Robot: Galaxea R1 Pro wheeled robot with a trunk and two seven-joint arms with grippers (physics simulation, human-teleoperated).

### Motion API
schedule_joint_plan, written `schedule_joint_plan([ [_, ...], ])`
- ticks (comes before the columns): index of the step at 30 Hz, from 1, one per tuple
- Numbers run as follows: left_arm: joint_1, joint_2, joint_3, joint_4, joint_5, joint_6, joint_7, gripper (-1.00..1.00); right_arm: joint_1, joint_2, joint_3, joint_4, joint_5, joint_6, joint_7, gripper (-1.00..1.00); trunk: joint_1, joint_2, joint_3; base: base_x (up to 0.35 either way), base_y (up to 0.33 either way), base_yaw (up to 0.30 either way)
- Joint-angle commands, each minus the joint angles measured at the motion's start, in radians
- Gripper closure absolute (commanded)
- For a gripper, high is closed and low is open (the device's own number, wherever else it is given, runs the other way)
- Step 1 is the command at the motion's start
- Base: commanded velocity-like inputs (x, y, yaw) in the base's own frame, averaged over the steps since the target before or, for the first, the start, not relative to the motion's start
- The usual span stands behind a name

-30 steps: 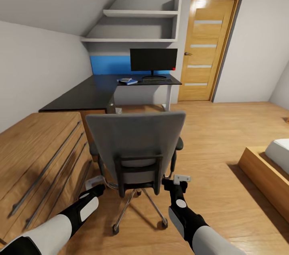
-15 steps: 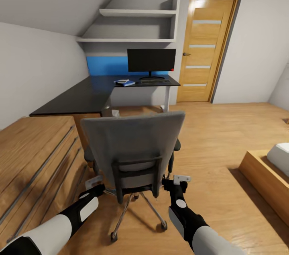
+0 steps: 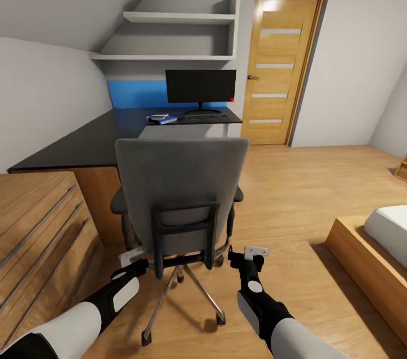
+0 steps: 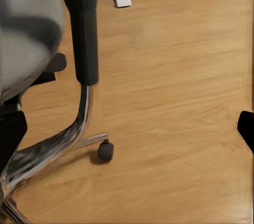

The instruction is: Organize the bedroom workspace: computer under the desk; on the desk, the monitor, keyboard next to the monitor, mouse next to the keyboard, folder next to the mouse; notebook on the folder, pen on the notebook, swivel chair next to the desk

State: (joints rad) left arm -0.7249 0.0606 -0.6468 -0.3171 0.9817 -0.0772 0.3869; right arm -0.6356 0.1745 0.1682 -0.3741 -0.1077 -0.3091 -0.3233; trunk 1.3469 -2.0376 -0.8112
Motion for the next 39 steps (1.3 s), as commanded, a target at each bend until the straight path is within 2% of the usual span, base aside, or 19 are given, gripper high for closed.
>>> schedule_joint_plan([
  [1,-0.001,0.001,-0.013,-0.002,0.014,-0.006,0.006,-1.00,-0.001,0.000,0.007,0.001,-0.010,-0.005,-0.005,-1.00,0.000,0.000,-0.001,0.058,-0.284,-0.001],
  [7,-0.001,0.001,-0.012,-0.002,0.014,-0.010,0.006,-1.00,-0.001,0.000,0.007,0.001,-0.010,-0.005,-0.005,-1.00,0.000,0.000,-0.001,-0.021,-0.090,0.000],
  [16,-0.001,0.002,-0.008,-0.004,0.014,-0.012,0.004,-1.00,-0.001,0.000,0.007,0.001,-0.010,-0.005,-0.005,-1.00,0.000,0.000,-0.001,-0.232,-0.002,0.000],
  [20,-0.001,0.003,-0.004,-0.057,0.016,-0.011,0.010,-1.00,-0.001,0.000,0.007,0.001,-0.010,-0.005,-0.005,-1.00,0.000,0.000,-0.001,-0.020,0.000,0.000],
  [39,-0.001,0.004,-0.002,-0.077,0.020,-0.009,0.015,-1.00,-0.001,0.000,0.006,0.001,-0.010,-0.005,-0.005,-1.00,0.073,-0.133,-0.060,-0.001,0.000,0.000],
])
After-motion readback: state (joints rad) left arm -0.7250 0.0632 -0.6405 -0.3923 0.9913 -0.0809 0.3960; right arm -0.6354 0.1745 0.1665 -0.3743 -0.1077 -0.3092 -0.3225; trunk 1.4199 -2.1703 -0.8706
